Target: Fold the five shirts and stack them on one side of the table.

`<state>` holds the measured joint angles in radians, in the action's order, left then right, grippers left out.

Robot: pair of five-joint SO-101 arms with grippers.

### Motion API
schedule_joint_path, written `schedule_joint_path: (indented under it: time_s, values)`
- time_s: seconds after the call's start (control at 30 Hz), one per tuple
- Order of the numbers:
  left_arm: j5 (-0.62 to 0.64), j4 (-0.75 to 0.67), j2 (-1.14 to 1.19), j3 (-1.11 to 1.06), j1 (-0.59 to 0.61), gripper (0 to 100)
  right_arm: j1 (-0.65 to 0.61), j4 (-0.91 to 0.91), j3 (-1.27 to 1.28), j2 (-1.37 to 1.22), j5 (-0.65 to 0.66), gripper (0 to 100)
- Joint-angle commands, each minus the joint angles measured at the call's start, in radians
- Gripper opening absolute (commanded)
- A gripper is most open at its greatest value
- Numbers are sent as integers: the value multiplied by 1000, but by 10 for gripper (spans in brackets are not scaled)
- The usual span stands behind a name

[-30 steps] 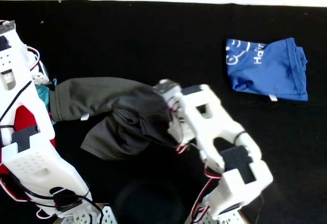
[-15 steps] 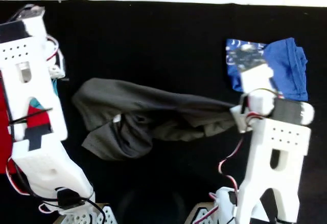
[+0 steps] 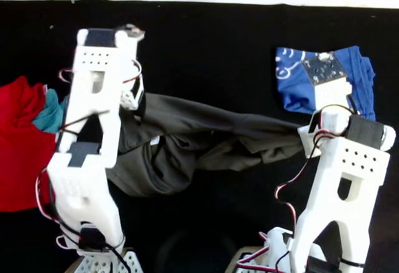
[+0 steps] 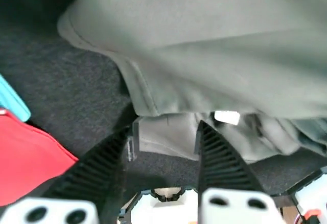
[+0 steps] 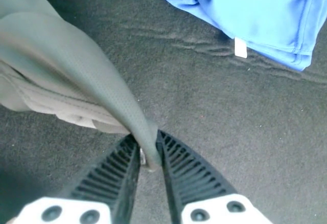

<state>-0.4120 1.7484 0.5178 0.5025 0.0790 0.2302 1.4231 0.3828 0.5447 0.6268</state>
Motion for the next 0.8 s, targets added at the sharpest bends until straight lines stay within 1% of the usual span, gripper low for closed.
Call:
schedule_joint_path:
  time_s: [0.0,0.37,0.57,0.63,0.7,0.77]
  values:
    - [-29,-3,56,1,22,187,13,-19,-22,-2,15,5]
    - [-29,-17,211,5,30,186,13,-18,-27,-2,21,5]
    - [-32,-55,295,7,67,180,13,-18,-21,-4,20,5]
    - [-32,-55,302,7,68,120,12,-18,-21,-4,17,5]
    - [-29,-58,298,10,61,7,10,-19,-21,-4,15,5]
    - [-29,-51,292,39,50,25,-1,-19,-19,-5,15,5]
